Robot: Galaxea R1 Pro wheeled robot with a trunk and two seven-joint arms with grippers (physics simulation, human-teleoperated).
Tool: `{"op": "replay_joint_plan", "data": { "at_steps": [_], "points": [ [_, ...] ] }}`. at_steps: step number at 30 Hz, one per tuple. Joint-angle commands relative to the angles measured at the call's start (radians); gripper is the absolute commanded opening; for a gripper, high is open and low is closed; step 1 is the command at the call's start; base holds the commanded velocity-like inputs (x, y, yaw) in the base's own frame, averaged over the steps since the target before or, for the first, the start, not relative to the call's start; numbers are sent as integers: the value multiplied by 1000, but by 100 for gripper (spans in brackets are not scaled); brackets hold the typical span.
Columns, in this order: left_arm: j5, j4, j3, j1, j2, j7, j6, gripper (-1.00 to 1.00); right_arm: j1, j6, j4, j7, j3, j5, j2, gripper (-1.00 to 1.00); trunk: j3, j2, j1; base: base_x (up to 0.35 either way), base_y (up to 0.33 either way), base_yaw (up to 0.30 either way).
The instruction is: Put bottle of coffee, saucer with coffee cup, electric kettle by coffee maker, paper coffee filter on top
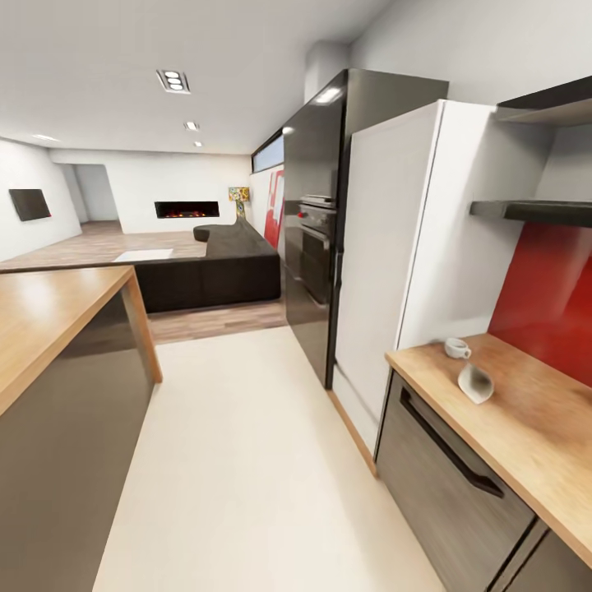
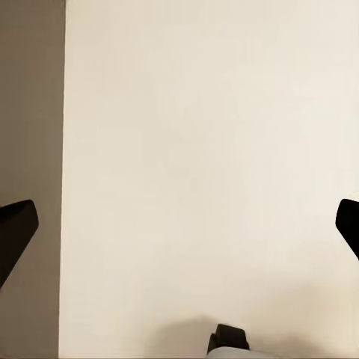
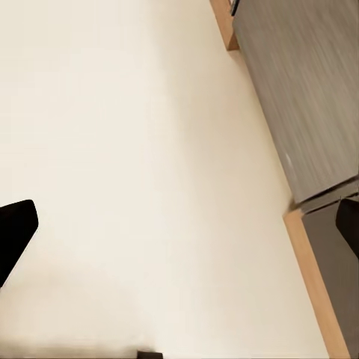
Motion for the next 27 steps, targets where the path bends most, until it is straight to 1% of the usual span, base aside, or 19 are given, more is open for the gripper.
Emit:
{"op": "replay_joint_plan", "data": {
  "at_steps": [1,17,27],
  "points": [
    [6,1,0,0,0,-2,-3,100,0,-2,1,-3,0,10,0,100,-1,-1,1,333,92,0],
    [6,1,0,-1,0,-2,-3,100,0,-2,1,-3,0,9,0,100,-1,-1,1,333,94,-28],
    [6,1,0,-1,0,-2,-3,100,0,-1,1,-1,0,9,0,100,-1,-1,1,330,109,-243]
  ]
}}
